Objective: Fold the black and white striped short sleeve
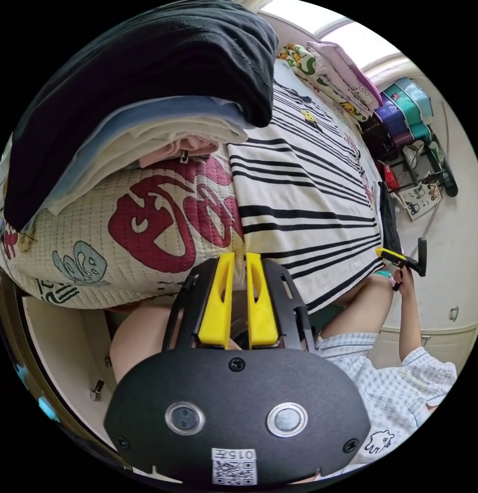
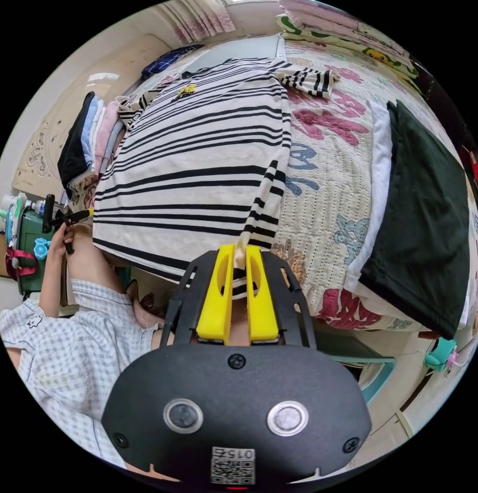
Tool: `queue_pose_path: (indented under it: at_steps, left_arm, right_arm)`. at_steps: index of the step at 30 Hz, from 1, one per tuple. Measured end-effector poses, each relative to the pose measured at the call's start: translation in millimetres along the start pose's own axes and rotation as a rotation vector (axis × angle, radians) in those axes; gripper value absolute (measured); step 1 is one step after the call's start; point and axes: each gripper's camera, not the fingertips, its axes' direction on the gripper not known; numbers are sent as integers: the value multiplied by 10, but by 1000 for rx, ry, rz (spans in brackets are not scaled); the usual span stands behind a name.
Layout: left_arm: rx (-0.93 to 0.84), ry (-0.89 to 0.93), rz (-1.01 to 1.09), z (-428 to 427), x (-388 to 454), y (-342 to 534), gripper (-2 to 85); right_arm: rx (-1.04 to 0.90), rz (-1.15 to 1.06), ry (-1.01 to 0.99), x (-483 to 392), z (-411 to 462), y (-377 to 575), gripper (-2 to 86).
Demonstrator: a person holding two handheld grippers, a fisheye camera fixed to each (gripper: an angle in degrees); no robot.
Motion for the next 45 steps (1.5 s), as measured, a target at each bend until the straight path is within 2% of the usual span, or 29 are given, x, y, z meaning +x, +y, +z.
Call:
queue_pose_path:
  at_steps: [5,14,18,21,23,27,30,34,40,45]
  left_arm:
    - [18,28,0,-30,-52,54,-3]
    - [71,67,7,-117,-132,233,-9]
    - [75,60,14,-118,-141,280,-7]
    - [96,93,9,-128,-199,296,5]
    - [88,155,17,-92,-230,284,77]
    - [85,176,15,-34,-209,234,102]
    - [41,133,9,87,-117,151,84]
    - [-16,-11,30,238,89,58,58]
    - [21,10,45,249,116,173,4]
    - [82,21,60,218,139,354,-6]
  right_arm:
    - [14,39,-56,119,-10,81,25]
    - [17,-2,-3,32,-49,208,-2]
    - [25,24,-61,136,-96,245,-3]
    - [-1,49,-101,218,-81,193,-3]
    - [-23,49,-111,226,-74,129,-2]
    - [-38,56,-104,210,-101,59,-2]
    - [-44,63,-102,196,-137,15,-2]
    - [-56,68,-96,168,-187,-52,-2]
    - [-51,86,-126,172,-295,-96,-2]
    - [-50,76,-95,69,-393,-140,-1]
